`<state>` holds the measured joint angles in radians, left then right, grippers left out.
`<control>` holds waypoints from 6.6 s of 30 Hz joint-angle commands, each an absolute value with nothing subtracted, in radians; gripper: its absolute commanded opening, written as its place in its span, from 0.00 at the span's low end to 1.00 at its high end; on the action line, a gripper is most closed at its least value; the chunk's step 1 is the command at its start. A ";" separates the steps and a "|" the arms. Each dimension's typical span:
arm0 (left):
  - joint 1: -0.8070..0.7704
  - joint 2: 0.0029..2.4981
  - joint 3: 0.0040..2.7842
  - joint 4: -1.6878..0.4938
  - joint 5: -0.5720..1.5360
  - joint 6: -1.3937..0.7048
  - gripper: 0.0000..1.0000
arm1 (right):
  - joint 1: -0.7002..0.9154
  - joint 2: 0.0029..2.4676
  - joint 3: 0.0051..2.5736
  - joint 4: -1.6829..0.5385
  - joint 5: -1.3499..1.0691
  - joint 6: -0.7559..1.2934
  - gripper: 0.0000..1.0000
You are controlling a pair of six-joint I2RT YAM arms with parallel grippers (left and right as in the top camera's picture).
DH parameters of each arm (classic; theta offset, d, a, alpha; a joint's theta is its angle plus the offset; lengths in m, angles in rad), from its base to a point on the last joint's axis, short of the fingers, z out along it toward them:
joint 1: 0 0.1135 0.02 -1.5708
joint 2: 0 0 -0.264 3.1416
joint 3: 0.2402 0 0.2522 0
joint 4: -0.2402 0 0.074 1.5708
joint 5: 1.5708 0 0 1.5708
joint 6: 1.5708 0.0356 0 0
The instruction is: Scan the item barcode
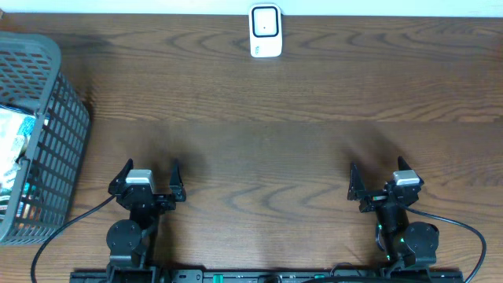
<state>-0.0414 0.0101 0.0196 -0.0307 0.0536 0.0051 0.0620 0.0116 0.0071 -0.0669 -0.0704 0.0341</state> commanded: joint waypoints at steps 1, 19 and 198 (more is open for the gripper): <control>-0.044 0.004 0.004 -0.070 0.047 0.023 0.98 | 0.056 0.007 0.006 -0.072 -0.062 0.044 0.99; -0.045 0.004 0.004 0.520 0.219 0.023 0.98 | 0.056 0.007 0.006 -0.072 -0.062 0.044 0.99; 0.732 1.493 1.532 -0.251 -0.007 0.091 0.07 | 0.056 0.007 0.006 -0.071 -0.062 0.044 0.99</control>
<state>0.7303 1.5497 1.5135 -0.2798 -0.0551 0.1886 0.0620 0.0120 0.0071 -0.0666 -0.0692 0.0341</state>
